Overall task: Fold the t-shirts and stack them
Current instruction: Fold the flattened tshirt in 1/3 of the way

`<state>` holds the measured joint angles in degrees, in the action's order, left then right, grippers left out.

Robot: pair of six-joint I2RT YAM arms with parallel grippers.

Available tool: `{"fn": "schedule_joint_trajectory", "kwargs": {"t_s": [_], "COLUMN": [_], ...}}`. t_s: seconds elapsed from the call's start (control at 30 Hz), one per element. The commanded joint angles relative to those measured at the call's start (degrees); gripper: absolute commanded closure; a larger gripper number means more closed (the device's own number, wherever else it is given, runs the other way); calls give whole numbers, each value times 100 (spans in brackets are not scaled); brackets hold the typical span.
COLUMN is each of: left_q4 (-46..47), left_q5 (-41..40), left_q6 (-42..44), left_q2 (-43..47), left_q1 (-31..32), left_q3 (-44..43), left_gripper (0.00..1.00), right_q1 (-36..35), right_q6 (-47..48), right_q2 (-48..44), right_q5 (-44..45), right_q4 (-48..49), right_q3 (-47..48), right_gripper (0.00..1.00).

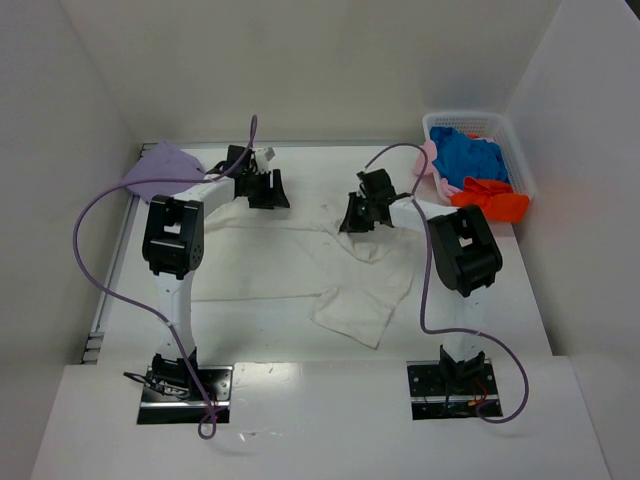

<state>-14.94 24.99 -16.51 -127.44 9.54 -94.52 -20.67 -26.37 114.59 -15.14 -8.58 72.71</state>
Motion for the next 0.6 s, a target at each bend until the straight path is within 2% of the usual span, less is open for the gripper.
{"fn": "schedule_joint_trajectory", "kwargs": {"t_s": [0.0,0.13,0.37,0.43,0.57], "left_q4": [-106,-106,-106,-106,-106], "left_q5": [-38,-38,-38,14,14], "left_q6": [-19,-19,-19,-19,34], "left_q2": [-247,-247,-247,-247,-247], "left_q1": [22,22,22,22,22], "left_q3": [-93,-93,-93,-93,-93], "left_gripper": [31,31,31,31,31], "right_q1": [-236,-552,-843,-843,-843], "right_q6": [-88,-228,-474,-474,-474], "right_q2": [-321,-805,-1746,-1904,-2177], "right_q5": [-227,-279,-332,-44,370], "right_q4": [128,128,41,-30,-152], "right_q3": [-45,-546,-1311,-1417,-1303], "right_gripper": [85,80,55,46,35]}}
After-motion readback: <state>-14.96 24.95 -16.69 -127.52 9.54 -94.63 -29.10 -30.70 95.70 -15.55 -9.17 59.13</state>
